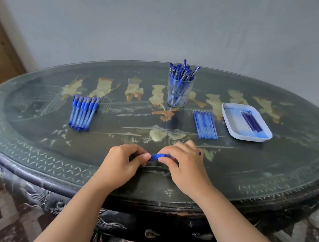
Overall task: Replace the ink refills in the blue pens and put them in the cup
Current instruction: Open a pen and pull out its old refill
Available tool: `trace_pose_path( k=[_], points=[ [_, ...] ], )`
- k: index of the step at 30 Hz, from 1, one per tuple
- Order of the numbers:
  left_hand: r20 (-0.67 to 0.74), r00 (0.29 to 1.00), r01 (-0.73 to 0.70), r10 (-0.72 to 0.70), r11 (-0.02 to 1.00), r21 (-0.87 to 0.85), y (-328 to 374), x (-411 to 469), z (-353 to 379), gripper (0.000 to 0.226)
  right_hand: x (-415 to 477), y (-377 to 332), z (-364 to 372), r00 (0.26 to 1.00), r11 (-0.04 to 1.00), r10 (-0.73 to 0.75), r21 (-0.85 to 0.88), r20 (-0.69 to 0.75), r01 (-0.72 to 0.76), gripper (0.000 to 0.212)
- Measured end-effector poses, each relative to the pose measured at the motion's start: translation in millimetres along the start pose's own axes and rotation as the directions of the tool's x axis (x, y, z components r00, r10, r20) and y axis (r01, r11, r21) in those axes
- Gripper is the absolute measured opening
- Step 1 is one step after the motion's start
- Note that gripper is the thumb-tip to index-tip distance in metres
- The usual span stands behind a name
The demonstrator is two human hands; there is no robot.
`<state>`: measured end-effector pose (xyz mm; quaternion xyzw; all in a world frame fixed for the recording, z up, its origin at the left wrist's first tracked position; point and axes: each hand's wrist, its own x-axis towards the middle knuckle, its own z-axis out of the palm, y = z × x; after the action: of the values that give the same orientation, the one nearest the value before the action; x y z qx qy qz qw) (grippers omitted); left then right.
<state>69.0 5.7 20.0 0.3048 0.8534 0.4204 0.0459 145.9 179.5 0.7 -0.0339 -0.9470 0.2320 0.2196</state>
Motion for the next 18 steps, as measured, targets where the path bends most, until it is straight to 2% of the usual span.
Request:
trace_pose_path(
  k=[3,5,7,9,11,14,16,18],
  points=[
    [0.016,0.998,0.057,-0.057,0.998,-0.031,-1.0,2.1,-5.4,0.032,-0.7,3.0,-0.5,0.998,1.000,-0.025,0.003,-0.050,0.025,0.019],
    [-0.050,0.991,0.113,-0.121,0.984,-0.137,-8.5,5.3,-13.0,0.038,1.3,14.2,-4.3,0.988,0.996,0.065,0.075,-0.141,-0.055,0.003],
    [-0.052,0.989,0.125,-0.137,0.975,-0.186,-11.3,7.1,-19.4,0.031,3.5,20.1,-8.2,0.986,0.989,0.115,0.109,-0.121,-0.102,0.004],
    [-0.062,0.991,0.109,-0.119,0.984,-0.139,-10.6,7.7,-16.4,0.016,3.3,20.4,-6.4,0.996,0.995,0.063,0.087,-0.070,-0.057,0.003],
    [-0.155,0.980,0.105,-0.123,0.988,-0.115,-9.5,7.1,-8.8,0.008,3.8,21.5,-3.5,0.994,0.993,0.070,0.098,-0.086,-0.061,0.007],
    [-0.257,0.966,0.016,-0.019,1.000,-0.013,-10.8,7.1,-3.1,0.010,3.4,25.6,-2.2,0.986,0.992,0.085,0.100,-0.143,-0.071,0.012],
    [-0.247,0.968,-0.041,0.050,0.998,0.040,-13.5,10.1,-1.8,0.015,3.5,26.1,-0.9,0.981,0.994,0.067,0.099,-0.182,-0.049,0.014],
    [-0.218,0.975,-0.035,0.049,0.997,0.070,-15.4,13.1,0.0,0.018,2.7,23.8,0.2,0.974,0.995,0.055,0.096,-0.218,-0.034,0.012]
  ],
)
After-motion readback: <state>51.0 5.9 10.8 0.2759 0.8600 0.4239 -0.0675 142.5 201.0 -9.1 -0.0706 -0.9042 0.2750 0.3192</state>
